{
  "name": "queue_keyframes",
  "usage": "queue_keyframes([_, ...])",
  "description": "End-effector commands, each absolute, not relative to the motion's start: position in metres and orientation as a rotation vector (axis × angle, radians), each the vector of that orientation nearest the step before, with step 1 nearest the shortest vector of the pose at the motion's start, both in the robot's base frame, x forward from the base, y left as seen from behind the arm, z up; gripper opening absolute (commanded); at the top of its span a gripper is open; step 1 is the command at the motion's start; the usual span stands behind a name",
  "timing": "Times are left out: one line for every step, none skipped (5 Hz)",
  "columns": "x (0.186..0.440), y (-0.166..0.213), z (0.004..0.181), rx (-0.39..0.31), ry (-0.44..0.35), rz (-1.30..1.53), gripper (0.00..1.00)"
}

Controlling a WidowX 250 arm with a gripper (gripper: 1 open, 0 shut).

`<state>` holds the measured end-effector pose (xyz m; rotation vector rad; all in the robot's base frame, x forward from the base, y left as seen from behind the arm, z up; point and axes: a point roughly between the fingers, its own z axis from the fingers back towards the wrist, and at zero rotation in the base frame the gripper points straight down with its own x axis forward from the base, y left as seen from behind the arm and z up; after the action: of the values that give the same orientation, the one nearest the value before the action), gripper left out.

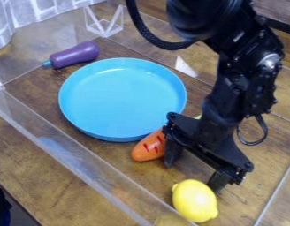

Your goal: Move the carrot to the left side

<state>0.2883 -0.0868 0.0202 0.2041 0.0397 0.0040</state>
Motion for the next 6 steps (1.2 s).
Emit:
queue_keyframes([0.281, -0.075, 0.014, 0.238, 0.078, 0.053, 1.0])
queue_keyframes([0.283, -0.065, 0.012, 0.244, 0.086, 0.086, 1.0])
queue_keyframes([0.286, -0.056, 0.011, 0.251, 0.094, 0.119, 1.0])
queue_keyframes([0.292, -0.05, 0.011, 0.259, 0.099, 0.13, 1.0])
queue_keyframes([0.299, -0.045, 0.01, 0.266, 0.106, 0.139, 1.0])
queue_keyframes([0.304, -0.042, 0.009, 0.273, 0.114, 0.147, 1.0])
